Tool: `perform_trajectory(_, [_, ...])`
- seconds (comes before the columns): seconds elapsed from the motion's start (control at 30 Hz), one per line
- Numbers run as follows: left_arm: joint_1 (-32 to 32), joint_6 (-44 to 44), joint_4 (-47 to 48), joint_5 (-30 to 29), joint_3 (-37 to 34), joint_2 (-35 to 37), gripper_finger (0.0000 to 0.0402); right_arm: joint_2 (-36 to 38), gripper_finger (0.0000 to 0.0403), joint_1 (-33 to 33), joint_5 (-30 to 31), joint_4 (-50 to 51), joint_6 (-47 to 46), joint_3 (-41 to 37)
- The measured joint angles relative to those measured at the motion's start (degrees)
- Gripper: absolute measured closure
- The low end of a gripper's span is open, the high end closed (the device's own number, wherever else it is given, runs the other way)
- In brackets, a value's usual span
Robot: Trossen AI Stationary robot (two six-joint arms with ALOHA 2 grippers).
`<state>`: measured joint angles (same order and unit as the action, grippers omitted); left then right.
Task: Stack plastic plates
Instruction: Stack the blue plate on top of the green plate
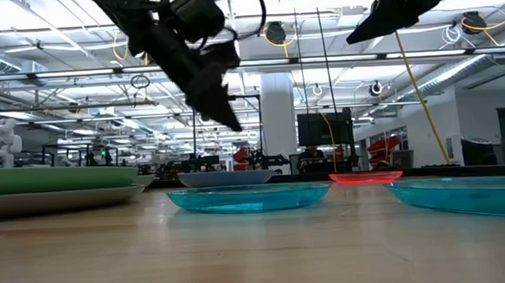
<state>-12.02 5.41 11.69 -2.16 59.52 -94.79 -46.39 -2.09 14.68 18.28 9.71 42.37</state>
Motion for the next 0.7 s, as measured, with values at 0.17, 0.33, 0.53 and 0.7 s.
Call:
perform_trajectory(0.17, [-0.51, 1.38, 0.31, -3.26, -0.06, -2.45, 0.0315, 0.00, 0.0348, -0.04, 0.02, 0.02, -0.04, 0.00])
perform_trajectory(0.33, [-1.39, 1.35, 1.09, -3.47, -0.10, -3.62, 0.0315, 0.00, 0.0348, -0.04, 0.04, 0.02, -0.02, 0.00])
perform_trajectory(0.53, [-1.78, 1.79, 0.64, -3.46, -0.06, -3.51, 0.0315, 0.00, 0.0348, -0.04, 0.06, 0.02, 0.00, 0.01])
perform_trajectory(0.7, [-1.85, 1.88, 1.04, -3.47, -0.06, -3.51, 0.0315, 0.00, 0.0348, -0.04, 0.07, 0.02, -0.02, 0.02])
